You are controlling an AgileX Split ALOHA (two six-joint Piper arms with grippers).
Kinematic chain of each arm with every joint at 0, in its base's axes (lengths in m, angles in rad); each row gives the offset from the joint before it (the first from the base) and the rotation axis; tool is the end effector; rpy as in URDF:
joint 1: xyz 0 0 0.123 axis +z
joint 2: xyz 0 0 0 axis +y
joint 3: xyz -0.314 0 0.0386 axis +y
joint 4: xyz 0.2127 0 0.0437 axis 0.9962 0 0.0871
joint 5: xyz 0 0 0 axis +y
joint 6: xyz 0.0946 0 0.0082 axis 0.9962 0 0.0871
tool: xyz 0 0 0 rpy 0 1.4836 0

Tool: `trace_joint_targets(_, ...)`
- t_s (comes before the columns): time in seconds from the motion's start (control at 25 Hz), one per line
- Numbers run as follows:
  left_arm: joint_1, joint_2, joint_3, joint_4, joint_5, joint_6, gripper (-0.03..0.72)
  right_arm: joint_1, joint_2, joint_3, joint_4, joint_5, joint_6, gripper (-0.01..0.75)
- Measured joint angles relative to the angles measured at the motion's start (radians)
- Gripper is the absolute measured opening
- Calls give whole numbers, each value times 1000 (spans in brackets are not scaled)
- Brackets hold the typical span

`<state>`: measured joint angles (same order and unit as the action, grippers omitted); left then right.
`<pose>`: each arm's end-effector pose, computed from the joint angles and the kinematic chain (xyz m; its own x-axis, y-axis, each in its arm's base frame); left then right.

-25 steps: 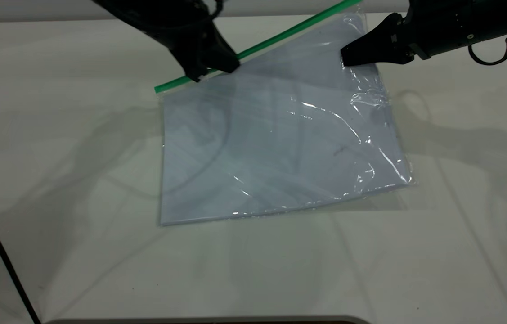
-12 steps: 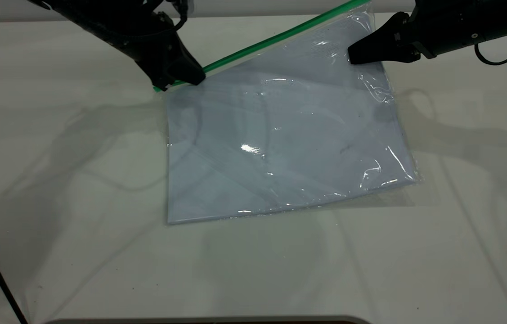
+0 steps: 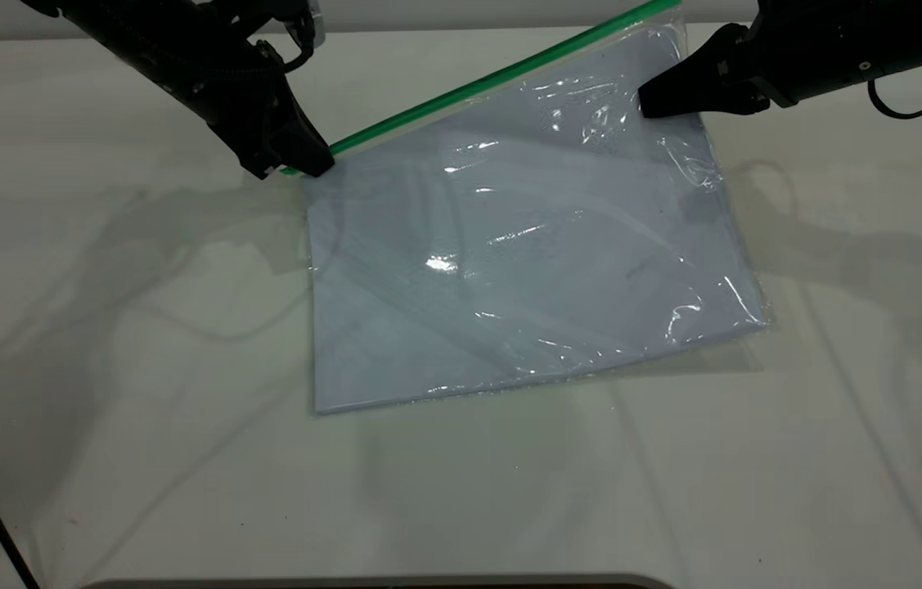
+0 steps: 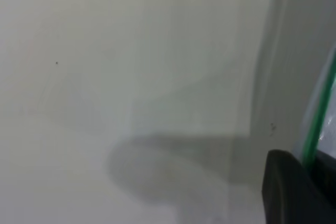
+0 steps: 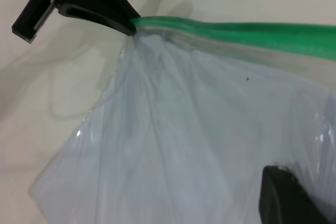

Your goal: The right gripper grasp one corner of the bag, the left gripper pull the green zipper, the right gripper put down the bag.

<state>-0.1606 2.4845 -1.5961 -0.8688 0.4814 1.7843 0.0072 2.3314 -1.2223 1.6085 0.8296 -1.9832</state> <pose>0.4668 -0.1097 0.0665 -0.2518 0.8254 -0.5053 0.9060 0.3847 0.1768 0.4135 0.0730 0.0996 -0.6337 -0.2405 -0.7352 -0.6789 0.6284 0.3797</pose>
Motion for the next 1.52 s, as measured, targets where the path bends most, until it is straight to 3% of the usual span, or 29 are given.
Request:
trace_joint_targets(0.28,12,1,0,37,-5,-50,312,-12,0,0,5,-27,1,35)
trace_joint_targets(0.56,14,-34,0,40,-18,-222,418,-12,0,1,9,-57,34,74)
trace_joint_targets(0.64,14,-71,0,40,-30,-329,427,-11,0,1,16,-75,75,146)
trace_joint_targets(0.88,14,-152,0,41,-24,-547,441,-14,0,1,16,-95,167,553)
trace_joint_targets(1.0,14,-179,0,55,-24,-590,442,-13,-13,1,0,-216,227,673)
trace_joint_targets(1.12,14,-234,0,100,-20,-619,442,-13,-71,1,-106,-405,310,692)
trace_joint_targets(1.24,14,-330,0,184,-10,-729,442,-16,-180,2,-240,-493,442,672)
trace_joint_targets(1.52,14,-632,1,486,105,-1146,442,-16,-521,3,-543,-399,755,595)
